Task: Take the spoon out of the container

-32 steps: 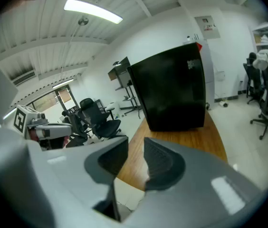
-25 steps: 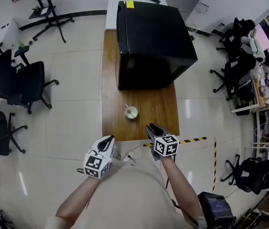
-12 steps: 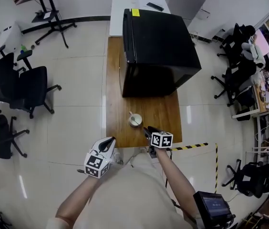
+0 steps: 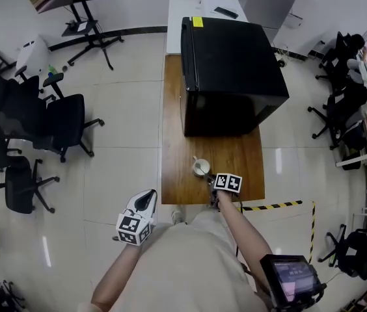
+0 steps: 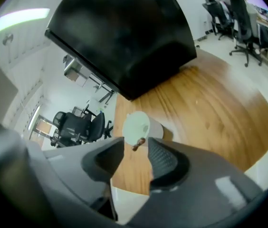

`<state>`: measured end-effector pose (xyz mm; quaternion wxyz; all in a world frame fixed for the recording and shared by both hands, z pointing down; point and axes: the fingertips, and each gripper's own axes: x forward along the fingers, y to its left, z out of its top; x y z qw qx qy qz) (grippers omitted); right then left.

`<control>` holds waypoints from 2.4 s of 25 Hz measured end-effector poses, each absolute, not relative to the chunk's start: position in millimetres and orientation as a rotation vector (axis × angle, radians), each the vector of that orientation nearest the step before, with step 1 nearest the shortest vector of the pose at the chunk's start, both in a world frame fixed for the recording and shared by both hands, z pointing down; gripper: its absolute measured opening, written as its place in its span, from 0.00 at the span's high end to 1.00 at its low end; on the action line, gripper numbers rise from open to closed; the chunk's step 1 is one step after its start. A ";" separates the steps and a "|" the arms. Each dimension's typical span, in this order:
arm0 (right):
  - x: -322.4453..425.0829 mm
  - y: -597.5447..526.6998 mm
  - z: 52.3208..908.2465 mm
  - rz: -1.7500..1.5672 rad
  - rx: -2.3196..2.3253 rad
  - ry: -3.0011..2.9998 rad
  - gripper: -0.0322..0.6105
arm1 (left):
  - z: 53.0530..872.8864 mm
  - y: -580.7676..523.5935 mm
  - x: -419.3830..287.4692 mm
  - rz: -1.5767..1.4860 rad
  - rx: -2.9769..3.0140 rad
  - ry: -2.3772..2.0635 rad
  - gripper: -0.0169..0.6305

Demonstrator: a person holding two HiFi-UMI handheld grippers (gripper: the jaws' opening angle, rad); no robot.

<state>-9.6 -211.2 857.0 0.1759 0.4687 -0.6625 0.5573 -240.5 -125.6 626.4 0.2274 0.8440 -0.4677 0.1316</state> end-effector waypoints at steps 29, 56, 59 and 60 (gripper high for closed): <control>66.3 -239.8 744.3 1.532 1.557 -2.149 0.88 | 631.4 -147.7 -205.4 0.479 2.416 -1.176 0.97; 115.2 -211.8 944.8 1.587 1.586 -1.694 0.88 | 641.4 -141.8 -206.2 0.595 2.376 -1.195 0.97; 126.9 -209.8 940.7 1.490 1.606 -1.686 0.74 | 643.7 -136.9 -206.7 0.595 2.378 -1.183 0.97; 131.2 -207.9 935.9 1.481 1.631 -1.691 0.74 | 643.9 -134.7 -206.5 0.592 2.382 -1.179 0.97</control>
